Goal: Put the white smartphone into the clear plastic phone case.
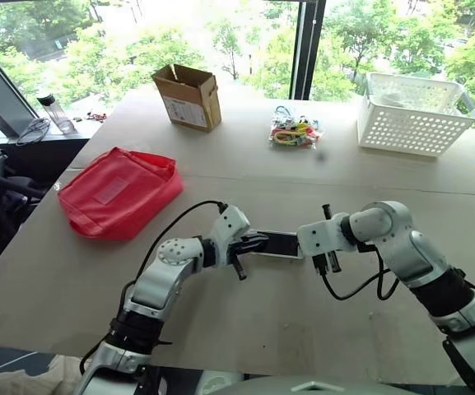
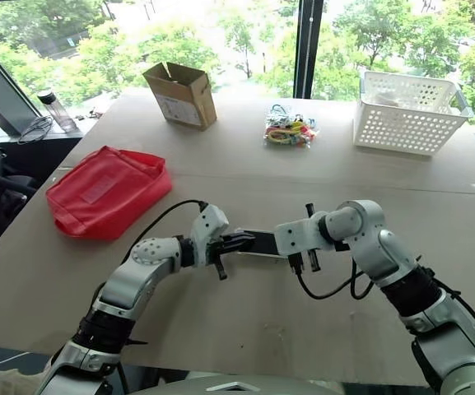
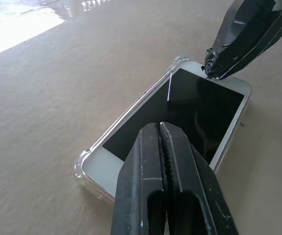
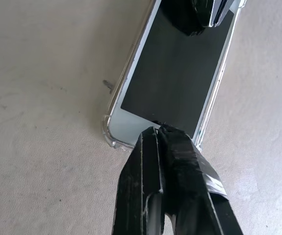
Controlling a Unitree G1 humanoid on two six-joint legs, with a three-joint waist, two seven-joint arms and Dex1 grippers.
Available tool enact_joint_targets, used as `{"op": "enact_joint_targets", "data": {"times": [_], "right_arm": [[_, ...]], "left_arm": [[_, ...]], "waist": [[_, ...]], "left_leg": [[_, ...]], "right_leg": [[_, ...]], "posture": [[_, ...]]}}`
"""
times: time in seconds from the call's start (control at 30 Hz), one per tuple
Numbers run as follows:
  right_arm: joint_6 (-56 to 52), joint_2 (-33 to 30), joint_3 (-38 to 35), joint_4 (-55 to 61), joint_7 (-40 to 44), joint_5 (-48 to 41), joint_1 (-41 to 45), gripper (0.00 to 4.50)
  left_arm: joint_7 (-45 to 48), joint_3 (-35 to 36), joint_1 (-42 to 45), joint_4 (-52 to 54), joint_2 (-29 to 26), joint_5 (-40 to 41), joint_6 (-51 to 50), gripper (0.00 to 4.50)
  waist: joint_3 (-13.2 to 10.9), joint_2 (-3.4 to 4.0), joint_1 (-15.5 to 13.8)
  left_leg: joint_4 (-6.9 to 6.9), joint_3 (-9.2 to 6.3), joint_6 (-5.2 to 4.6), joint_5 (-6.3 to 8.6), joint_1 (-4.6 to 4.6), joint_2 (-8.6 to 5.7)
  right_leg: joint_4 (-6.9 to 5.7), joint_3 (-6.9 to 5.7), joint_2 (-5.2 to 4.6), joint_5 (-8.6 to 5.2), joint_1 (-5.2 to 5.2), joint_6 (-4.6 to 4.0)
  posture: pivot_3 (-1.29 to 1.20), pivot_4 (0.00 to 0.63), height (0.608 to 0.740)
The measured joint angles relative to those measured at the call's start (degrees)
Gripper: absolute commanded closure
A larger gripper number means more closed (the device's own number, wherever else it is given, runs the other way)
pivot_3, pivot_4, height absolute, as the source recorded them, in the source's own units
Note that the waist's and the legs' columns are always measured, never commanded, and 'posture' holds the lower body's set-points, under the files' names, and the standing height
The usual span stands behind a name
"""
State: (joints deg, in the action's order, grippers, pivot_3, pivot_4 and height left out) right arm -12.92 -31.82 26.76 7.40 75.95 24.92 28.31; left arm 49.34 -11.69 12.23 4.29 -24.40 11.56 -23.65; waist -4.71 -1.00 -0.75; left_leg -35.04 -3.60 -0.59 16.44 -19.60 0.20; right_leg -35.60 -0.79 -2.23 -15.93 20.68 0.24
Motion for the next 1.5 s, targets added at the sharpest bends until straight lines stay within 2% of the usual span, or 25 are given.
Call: {"op": "enact_joint_targets", "data": {"times": [0.43, 0.6, 0.73, 0.83, 0.93, 1.17, 1.33, 1.4, 1.5], "right_arm": [[2.4, 0.3, -0.1, -1.8, 1.0, 0.9, 0.2, 4.50], [7.3, 0.7, -0.5, -7.4, 1.0, -1.2, 2.2, 4.50], [11.3, 4.4, -0.5, -16.3, -1.2, -1.4, 4.5, 4.50], [13.2, 8.0, -0.5, -21.3, -4.8, -1.1, 5.3, 4.50], [14.0, 9.9, -0.4, -22.3, -7.5, 0.0, 5.2, 4.50], [17.1, 9.2, -0.4, -22.2, -7.6, 0.0, 4.6, 4.50], [15.7, 6.8, -1.5, -17.9, -7.4, -4.2, 1.8, 4.50], [12.8, 8.2, -4.6, -16.8, -7.5, -8.7, -0.5, 4.50], [9.2, 11.1, -6.9, -16.4, -8.6, -13.0, -1.6, 4.50]], "left_arm": [[-2.2, 0.0, -1.1, 3.1, 0.1, 0.5, -3.6, 4.44], [-2.3, -0.1, -0.9, 3.7, 0.1, 1.2, -5.0, 4.44], [-2.9, -0.1, 0.3, 4.0, 0.5, 1.5, -6.1, 4.44], [-3.2, -0.1, 0.8, 4.3, 0.6, 1.7, -7.0, 4.44], [-3.3, -0.3, 0.8, 6.2, 0.6, 2.2, -7.5, 4.44], [-4.1, -0.2, 0.1, 6.4, 0.2, 2.2, -8.2, 4.44], [-4.5, 0.0, -0.9, 6.5, 0.0, 2.2, -8.2, 4.44], [-4.5, 0.5, -1.3, 6.5, -0.1, 2.4, -8.0, 4.44], [-4.5, 1.2, -1.5, 6.4, -0.1, 3.3, -7.9, 4.44]], "waist": [[0.5, -0.15, -0.2], [0.6, -0.19, -0.1], [0.4, -0.44, 0.3], [0.5, -0.46, 2.0], [0.5, -0.16, 3.3], [0.5, -0.02, 2.8], [0.4, -0.03, 2.0], [0.3, 0.02, 2.1], [-0.7, -0.12, 3.0]], "left_leg": [[0.00, 0.00, 0.05, 0.04, -0.05, -0.01], [0.00, 0.00, 0.05, 0.04, 0.00, -0.01], [0.05, 0.05, 0.40, 0.25, 1.13, 0.01], [0.11, 0.01, 0.61, 0.38, 1.94, 0.02], [0.11, -0.27, 0.69, 0.42, 2.06, 0.01], [0.34, -0.48, 0.73, 0.43, 2.43, 0.01], [0.43, -0.48, 1.08, 0.64, 2.38, 0.00], [0.63, -0.49, 1.09, 0.63, 1.84, 0.02], [0.69, -0.92, 1.22, 0.59, 1.57, 0.09]], "right_leg": [[0.04, 0.00, -0.04, -0.07, -0.12, -0.01], [0.04, 0.01, -0.04, -0.07, -0.25, -0.01], [0.03, 0.04, -0.14, -0.40, -1.28, 0.29], [0.03, -0.08, -0.19, -0.42, -1.67, 0.33], [0.03, -0.50, -0.24, -0.45, -1.54, 0.38], [-0.16, -0.62, -0.23, -0.45, -1.64, 0.38], [-0.16, -0.61, -0.26, -0.45, -1.56, 0.38], [-0.16, -0.60, -0.20, -0.44, -0.88, 0.41], [-0.31, -0.60, 0.02, -0.16, -0.31, 0.42]], "posture": [[0.00, 0.150, 0.740], [0.00, 0.150, 0.740], [0.00, 0.150, 0.740], [0.00, 0.150, 0.740], [0.00, 0.150, 0.740], [0.00, 0.150, 0.740], [0.00, 0.150, 0.740], [0.00, 0.150, 0.740], [0.00, 0.150, 0.740]]}}
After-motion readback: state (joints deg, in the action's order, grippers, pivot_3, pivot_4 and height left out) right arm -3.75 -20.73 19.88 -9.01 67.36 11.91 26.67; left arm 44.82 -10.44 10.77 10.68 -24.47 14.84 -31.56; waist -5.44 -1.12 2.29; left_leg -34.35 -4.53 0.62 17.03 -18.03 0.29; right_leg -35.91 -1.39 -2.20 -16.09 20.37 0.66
